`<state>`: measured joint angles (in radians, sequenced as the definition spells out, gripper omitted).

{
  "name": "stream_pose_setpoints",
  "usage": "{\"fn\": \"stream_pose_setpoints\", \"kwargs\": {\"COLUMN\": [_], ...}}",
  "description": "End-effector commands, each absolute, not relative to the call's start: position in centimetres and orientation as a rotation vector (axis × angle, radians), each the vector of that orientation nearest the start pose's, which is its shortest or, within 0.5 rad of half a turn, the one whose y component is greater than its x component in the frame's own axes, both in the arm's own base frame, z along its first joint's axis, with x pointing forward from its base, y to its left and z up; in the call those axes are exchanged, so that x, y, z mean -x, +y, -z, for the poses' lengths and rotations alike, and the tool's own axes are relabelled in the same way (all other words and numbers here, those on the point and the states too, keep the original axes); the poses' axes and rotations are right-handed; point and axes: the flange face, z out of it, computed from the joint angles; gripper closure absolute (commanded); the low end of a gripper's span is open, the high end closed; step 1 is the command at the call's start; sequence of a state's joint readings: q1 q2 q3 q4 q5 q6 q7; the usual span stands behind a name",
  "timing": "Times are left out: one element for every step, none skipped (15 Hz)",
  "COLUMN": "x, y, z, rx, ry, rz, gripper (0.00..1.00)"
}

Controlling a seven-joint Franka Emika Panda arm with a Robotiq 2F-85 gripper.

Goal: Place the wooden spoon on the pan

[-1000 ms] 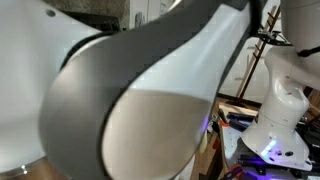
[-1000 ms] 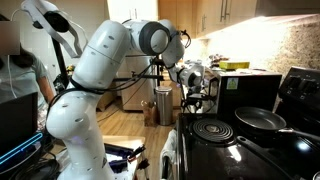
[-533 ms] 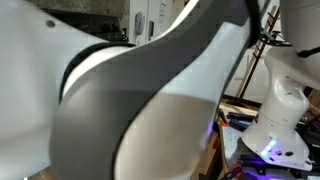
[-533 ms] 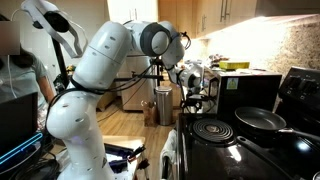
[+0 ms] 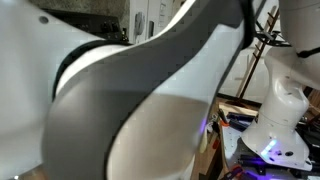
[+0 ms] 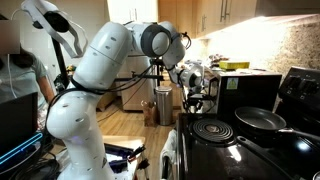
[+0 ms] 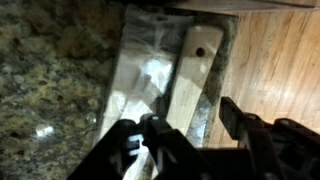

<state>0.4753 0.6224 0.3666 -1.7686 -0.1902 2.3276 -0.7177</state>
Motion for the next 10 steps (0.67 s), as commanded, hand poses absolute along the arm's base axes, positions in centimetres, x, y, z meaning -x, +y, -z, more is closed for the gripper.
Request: {"fn": "stream_pose_setpoints", "kwargs": {"x": [-45.6,-45.6,-45.6,-45.7,-45.7,-45.7,-45.7,-45.7,-45.8,-45.8], "y": [47.9,47.9,47.8,47.8,47.8,47.8,47.8,47.7,47.7,47.5], "z": [-22.2,-22.2,-22.2,-22.3,-22.3,-22.3,-22.3,-22.4,-22.9,-23.5], "rx": [-2.206,-2.207,-2.209,-2.211,-2.211,-2.212,-2.212,-2.212,-2.221,-2.219], "ry": [2.310,2.310,2.308,2.308,2.308,2.305,2.306,2.304,2.304,2.305], "rz": [0.036,0.033,0.034,0.034,0.033,0.033,0.036,0.034,0.025,0.017], "gripper": [0.72,0.80,0.85,0.92,0.95,0.91,0.91,0.91,0.91,0.91]}}
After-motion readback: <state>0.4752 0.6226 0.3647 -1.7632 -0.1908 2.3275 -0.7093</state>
